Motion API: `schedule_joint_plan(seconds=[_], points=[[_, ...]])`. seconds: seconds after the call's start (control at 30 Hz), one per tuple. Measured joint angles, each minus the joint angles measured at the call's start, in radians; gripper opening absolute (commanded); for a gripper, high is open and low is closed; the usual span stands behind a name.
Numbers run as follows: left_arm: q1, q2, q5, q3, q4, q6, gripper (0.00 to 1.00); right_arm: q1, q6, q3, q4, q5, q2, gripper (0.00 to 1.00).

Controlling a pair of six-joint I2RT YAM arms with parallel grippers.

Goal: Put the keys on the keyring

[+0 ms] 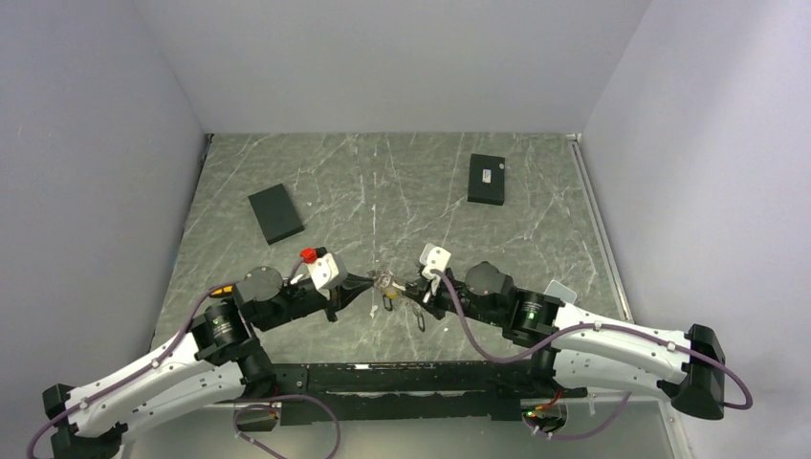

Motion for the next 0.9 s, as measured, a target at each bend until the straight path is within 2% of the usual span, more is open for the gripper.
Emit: schedule_joint_plan(seconds=[0.3,0.57,0.9], points=[[0.0,0.08,0.003,0.0,-0.014,0.004,0.0,0.117,-0.126,0.06,-0.109,0.203,0.053,0.0],[0.0,0.097,0.012,0.005,-0.008,0.029,0.0,0.126,-0.198,0.06,-0.136,0.218,0.013,0.0],[0.0,0.088,-0.004,-0.024,0.056,0.039,0.0,0.135,-0.226,0.061,-0.127,0.224,0.065,0.0]])
